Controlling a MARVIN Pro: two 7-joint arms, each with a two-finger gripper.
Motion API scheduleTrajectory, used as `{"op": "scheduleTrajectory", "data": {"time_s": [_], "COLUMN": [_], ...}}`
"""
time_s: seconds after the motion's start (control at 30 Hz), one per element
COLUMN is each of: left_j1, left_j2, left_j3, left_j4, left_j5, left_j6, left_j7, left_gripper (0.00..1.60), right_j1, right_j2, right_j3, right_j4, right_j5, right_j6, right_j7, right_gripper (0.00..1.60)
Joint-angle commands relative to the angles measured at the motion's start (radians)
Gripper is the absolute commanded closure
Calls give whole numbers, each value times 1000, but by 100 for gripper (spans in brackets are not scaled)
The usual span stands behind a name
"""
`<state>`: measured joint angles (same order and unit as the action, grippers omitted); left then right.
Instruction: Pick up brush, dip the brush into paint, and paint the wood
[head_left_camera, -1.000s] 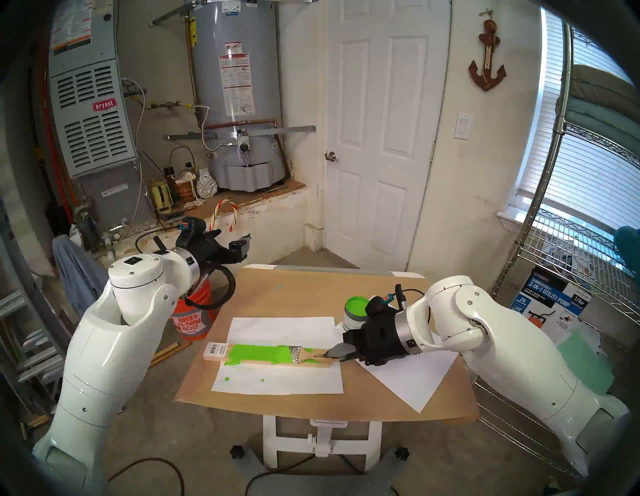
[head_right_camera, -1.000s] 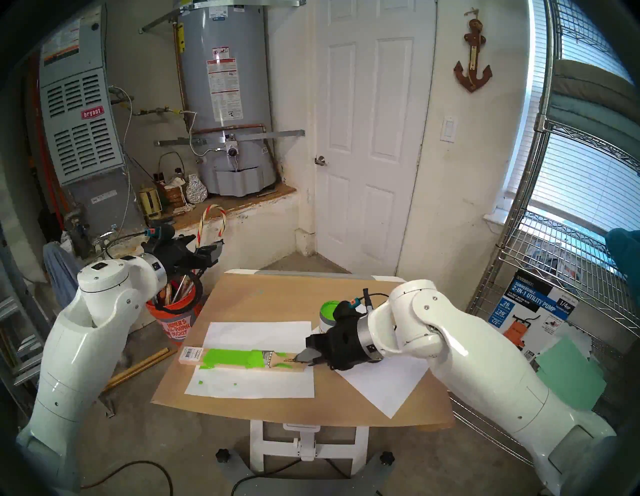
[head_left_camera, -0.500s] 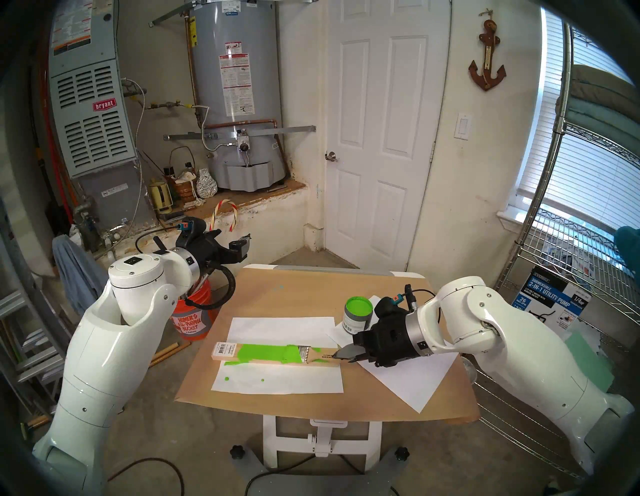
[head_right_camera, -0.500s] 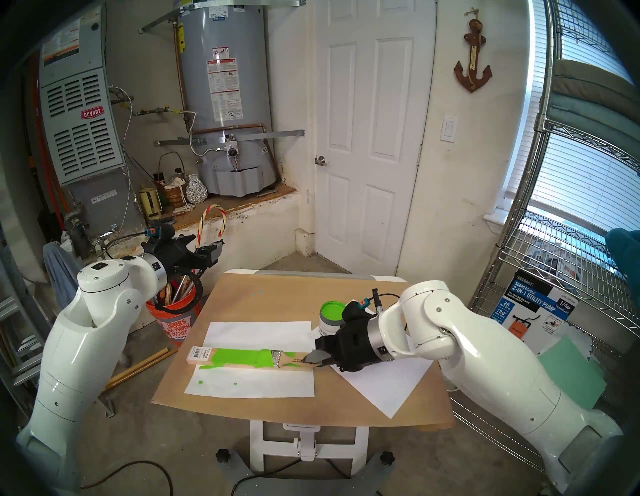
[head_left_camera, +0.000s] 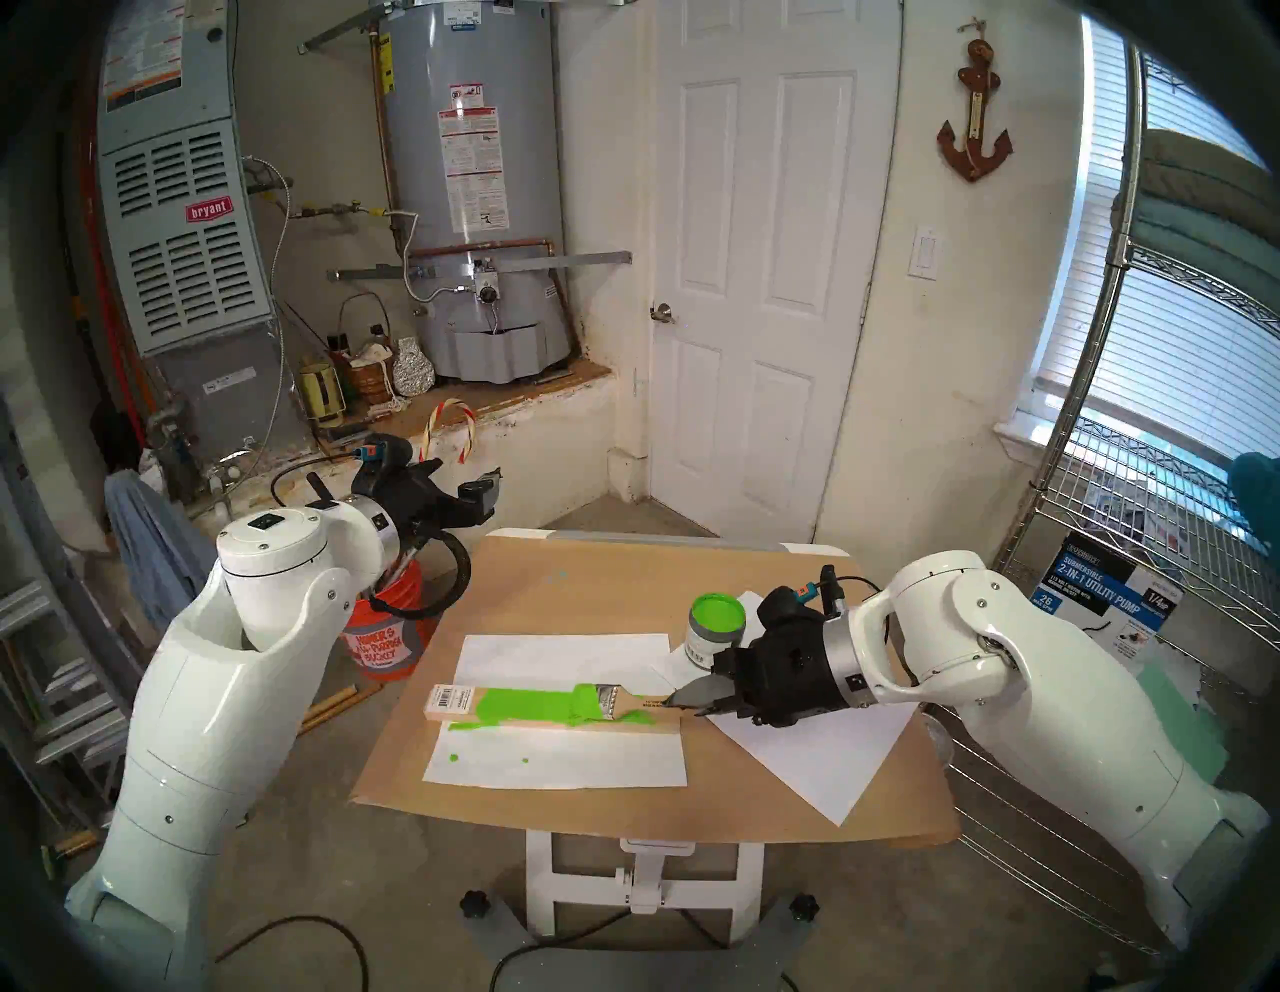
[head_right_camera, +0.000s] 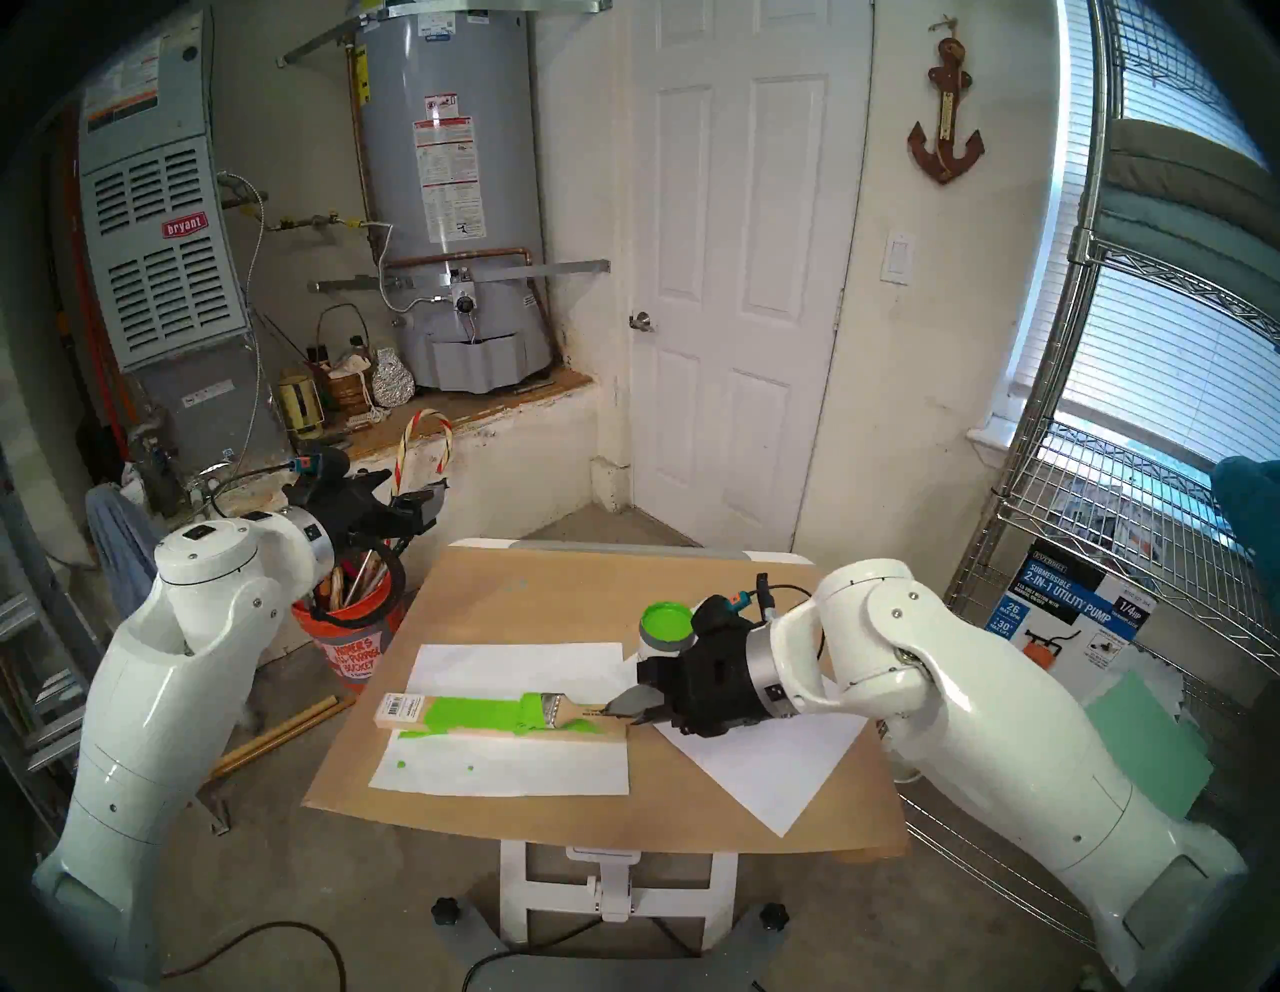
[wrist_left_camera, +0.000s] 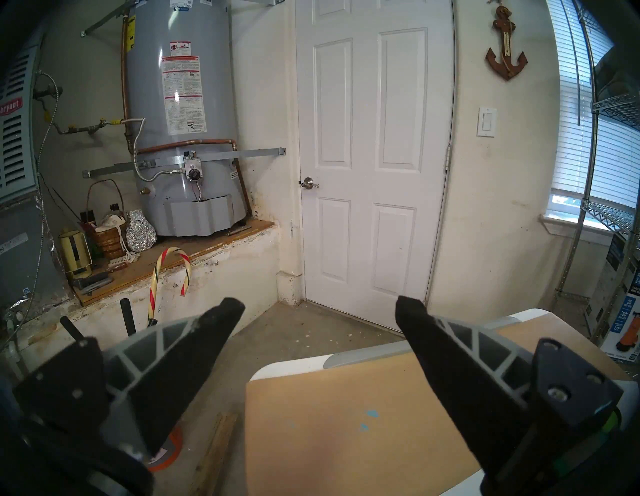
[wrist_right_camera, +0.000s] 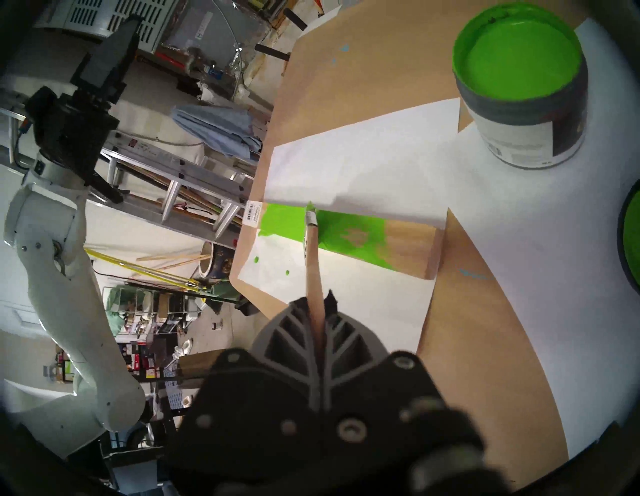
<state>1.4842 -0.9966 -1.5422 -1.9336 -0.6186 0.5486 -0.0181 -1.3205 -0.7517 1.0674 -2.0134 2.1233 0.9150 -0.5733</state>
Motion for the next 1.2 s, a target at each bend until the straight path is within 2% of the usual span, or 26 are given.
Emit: {"op": "scheduleTrajectory", "data": {"time_s": [0.0,1.17], "left_j1": [-9,-9], "left_j2": [2,2], "left_j3": [-9,-9], "left_j4": [-17,-17], "left_j5": [-2,-2], "left_j6": [-3,-3], "left_j7": [0,0], "left_gripper": [0,0], "right_j1": [2,-55], "right_j2": [9,52], "right_j3": [27,24], "right_j4": [-22,-25], "right_j5": [27,17], "right_j6": [-11,-22], "right_j7": [11,-2], "right_gripper": [160,160]}}
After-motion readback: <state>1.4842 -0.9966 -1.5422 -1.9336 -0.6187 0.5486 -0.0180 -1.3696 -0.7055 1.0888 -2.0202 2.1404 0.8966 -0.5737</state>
